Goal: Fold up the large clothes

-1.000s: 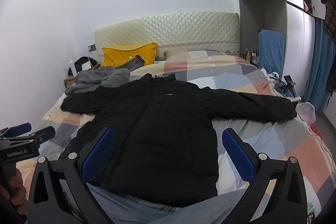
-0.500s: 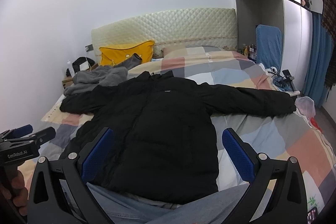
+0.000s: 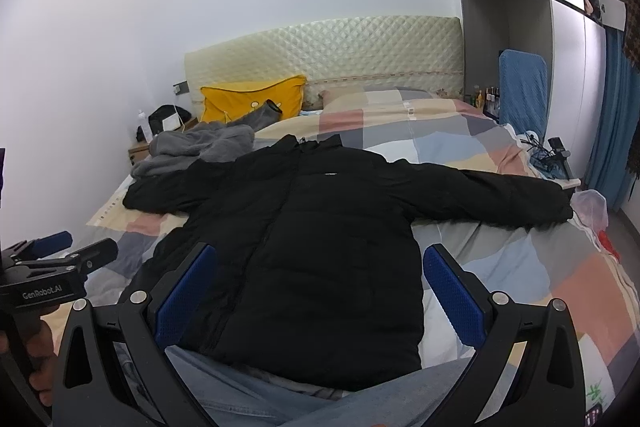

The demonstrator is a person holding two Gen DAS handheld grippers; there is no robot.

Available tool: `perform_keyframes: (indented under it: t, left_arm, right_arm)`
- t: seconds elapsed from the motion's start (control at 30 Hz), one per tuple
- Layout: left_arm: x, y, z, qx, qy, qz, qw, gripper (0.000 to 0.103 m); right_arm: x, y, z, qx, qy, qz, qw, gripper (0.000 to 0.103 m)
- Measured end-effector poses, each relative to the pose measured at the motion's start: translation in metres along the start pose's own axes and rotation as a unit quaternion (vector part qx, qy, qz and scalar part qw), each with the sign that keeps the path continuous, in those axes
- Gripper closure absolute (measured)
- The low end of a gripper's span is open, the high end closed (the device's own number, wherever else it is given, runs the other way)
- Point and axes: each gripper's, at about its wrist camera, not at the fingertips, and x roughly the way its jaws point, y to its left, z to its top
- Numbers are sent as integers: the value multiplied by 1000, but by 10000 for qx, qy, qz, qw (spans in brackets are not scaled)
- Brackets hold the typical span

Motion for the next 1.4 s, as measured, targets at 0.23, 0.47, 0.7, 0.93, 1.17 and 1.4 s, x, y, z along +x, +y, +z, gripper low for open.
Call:
perform_keyframes:
  t: [0.23, 0.47, 0.7, 0.93, 1.17, 1.4]
  left_arm:
    - [4, -5, 11, -48, -1, -186, 9998, 0]
    - [6, -15, 37, 127, -199, -241, 9994, 0]
    - [2, -28, 74, 11, -345, -476, 9983, 0]
    - [-4, -54, 113, 141, -667, -747, 9949, 0]
    - [18, -63, 135, 132, -1031, -1068, 9888, 0]
    - [60, -53, 126, 29, -979, -1079, 9893, 0]
  right_arm:
    - [-1, -2, 13, -65, -162, 14, 9998, 0]
    - [0, -9, 30, -6, -316, 93, 9995, 0]
    - [-10, -26, 62, 210, -787, 70, 9967, 0]
    - [-9, -48, 90, 225, -1067, -190, 9939, 0]
    - [-3, -67, 100, -54, -1327, -425, 9902, 0]
    - [25, -113, 103, 5, -1575, -749, 9847, 0]
